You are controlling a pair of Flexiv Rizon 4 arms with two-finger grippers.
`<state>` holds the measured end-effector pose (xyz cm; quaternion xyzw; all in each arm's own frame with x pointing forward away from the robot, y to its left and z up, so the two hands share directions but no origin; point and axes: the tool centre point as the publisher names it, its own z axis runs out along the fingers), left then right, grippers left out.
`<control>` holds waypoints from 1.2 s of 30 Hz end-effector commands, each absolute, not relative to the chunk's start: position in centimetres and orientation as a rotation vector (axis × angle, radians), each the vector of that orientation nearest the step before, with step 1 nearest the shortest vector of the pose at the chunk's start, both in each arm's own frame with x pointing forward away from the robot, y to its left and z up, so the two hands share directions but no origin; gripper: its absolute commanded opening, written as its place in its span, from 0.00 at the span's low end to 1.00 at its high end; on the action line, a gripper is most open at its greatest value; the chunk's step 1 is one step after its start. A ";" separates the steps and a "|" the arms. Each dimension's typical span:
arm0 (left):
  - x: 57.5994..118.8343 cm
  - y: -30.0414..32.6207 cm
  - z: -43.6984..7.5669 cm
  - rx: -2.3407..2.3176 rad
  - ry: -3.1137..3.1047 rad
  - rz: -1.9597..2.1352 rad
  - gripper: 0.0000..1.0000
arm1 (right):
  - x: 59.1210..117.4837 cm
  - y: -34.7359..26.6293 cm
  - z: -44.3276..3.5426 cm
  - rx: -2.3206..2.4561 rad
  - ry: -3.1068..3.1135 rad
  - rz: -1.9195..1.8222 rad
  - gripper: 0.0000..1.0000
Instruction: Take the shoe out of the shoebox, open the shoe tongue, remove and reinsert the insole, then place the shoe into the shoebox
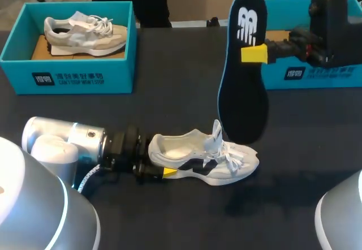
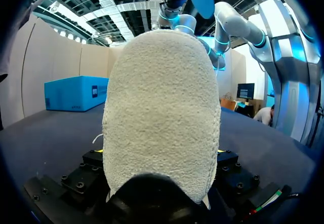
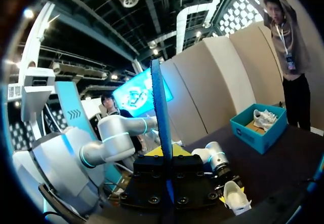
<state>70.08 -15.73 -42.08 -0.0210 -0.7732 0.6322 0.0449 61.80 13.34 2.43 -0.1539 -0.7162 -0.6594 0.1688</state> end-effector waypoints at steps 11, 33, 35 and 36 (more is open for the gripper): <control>70.3 -15.8 -42.7 -0.064 -2.362 1.932 0.00 | 60.3 12.8 4.1 -0.514 -2.066 -1.776 0.00; 70.2 -15.7 -43.0 -0.058 -2.374 1.909 0.87 | 59.8 12.5 4.1 -0.498 -2.059 -1.775 0.00; 70.1 -15.7 -43.0 -0.057 -2.380 1.905 1.00 | 59.8 12.5 4.1 -0.498 -2.059 -1.775 0.00; 70.1 -15.7 -43.0 -0.049 -2.380 1.901 1.00 | 59.8 12.5 4.1 -0.498 -2.059 -1.775 0.00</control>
